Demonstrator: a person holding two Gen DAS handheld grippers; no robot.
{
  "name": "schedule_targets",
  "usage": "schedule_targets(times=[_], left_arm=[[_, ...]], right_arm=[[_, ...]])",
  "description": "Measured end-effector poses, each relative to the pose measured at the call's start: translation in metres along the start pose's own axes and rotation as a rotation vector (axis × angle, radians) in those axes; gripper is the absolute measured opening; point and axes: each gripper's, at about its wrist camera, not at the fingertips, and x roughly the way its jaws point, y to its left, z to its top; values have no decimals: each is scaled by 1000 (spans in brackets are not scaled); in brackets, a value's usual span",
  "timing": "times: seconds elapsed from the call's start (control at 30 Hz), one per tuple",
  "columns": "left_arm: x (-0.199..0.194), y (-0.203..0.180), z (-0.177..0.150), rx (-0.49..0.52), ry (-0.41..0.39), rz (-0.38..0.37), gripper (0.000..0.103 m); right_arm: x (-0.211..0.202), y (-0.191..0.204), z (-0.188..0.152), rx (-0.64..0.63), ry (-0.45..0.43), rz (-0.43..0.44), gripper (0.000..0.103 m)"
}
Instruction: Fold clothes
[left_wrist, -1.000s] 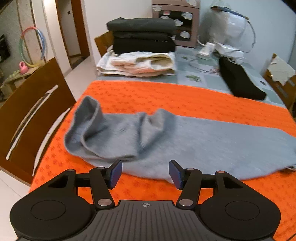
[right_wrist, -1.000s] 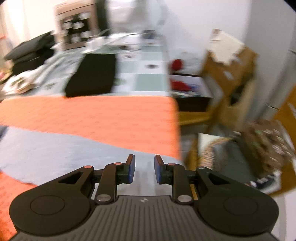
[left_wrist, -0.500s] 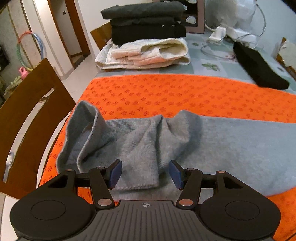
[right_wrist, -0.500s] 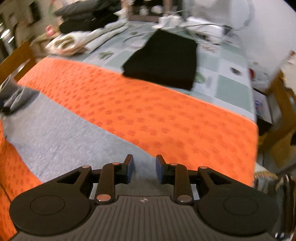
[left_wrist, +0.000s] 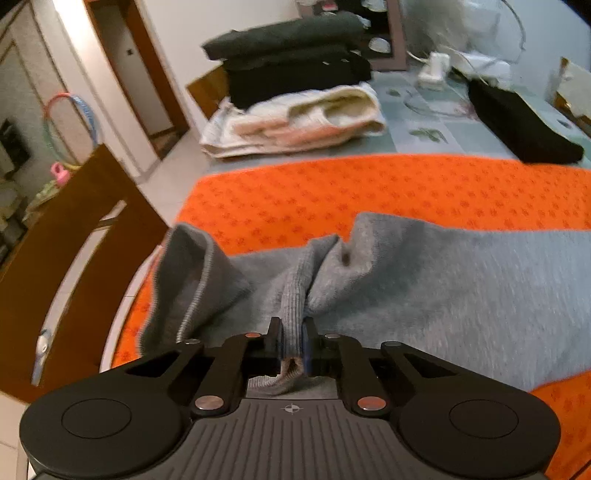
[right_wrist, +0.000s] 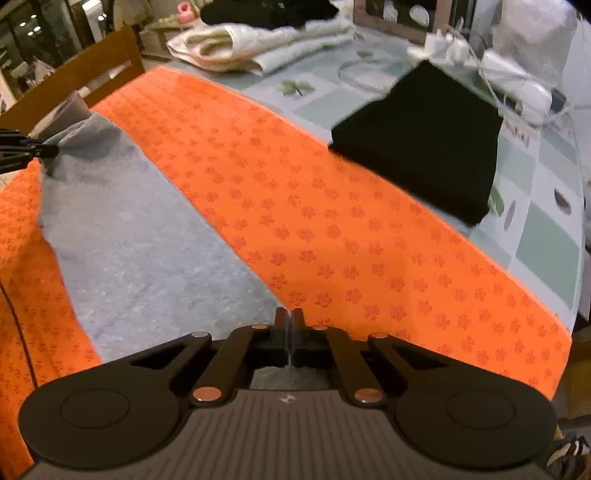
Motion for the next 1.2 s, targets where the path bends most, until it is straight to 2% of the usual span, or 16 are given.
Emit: schedule_targets(times=[0.27, 0.4, 0.57, 0.73, 1.07, 1.2], left_arm=[[-40, 32, -1, -96, -61, 37, 10], [-56, 58, -17, -113, -71, 75, 9], [-70, 93, -49, -153, -35, 108, 9], [-81, 126, -79, -143, -25, 94, 9], [-96, 166, -130, 47, -83, -74, 9], [-96, 179, -148, 103, -94, -144, 10]], right_arm=[[-66, 32, -21, 13, -108, -42, 2], [-92, 57, -43, 26, -120, -74, 1], [-109, 94, -75, 70, -122, -124, 1], [-119, 139, -105, 115, -101, -173, 1], [-129, 254, -165, 223, -36, -316, 1], [-128, 289, -189, 267, -9, -379, 1]])
